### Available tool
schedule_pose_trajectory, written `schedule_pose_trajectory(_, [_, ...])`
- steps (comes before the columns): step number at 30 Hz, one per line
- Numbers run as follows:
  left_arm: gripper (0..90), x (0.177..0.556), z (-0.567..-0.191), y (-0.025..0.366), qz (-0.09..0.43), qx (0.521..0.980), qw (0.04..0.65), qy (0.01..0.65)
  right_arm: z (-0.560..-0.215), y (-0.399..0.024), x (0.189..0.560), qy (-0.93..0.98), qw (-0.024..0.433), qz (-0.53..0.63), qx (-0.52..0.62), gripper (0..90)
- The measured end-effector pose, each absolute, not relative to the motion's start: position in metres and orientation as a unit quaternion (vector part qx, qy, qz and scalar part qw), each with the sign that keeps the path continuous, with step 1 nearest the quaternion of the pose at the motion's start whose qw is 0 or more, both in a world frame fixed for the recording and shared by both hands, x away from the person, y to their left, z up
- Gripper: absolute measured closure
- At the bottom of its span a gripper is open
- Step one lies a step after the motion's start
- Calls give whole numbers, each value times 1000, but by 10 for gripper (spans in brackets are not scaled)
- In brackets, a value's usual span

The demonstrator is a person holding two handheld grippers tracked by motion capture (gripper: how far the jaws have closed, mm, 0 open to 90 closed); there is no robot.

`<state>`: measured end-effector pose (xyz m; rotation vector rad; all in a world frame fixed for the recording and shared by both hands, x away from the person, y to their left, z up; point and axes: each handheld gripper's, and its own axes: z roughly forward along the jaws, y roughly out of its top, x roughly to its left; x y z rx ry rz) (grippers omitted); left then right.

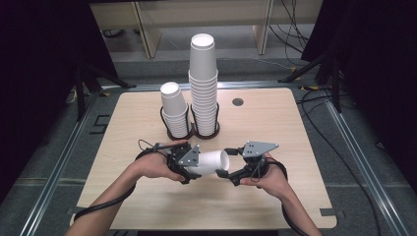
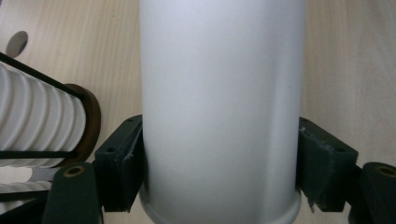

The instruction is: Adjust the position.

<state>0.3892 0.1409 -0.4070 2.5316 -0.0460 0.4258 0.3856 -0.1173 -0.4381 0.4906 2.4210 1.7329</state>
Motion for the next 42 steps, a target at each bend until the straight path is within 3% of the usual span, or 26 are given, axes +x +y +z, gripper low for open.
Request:
schedule_pose_trajectory(10, [262, 388, -408, 140, 149, 950, 274, -28, -438, -115, 389, 815, 33, 562, 140, 185])
schedule_pose_trajectory(32, [255, 386, -407, 137, 132, 952, 274, -32, -440, -113, 389, 823, 21, 556, 114, 266])
schedule_pose_trajectory(42, [146, 387, -410, 141, 140, 936, 321, -24, -441, -118, 389, 819, 31, 564, 104, 273])
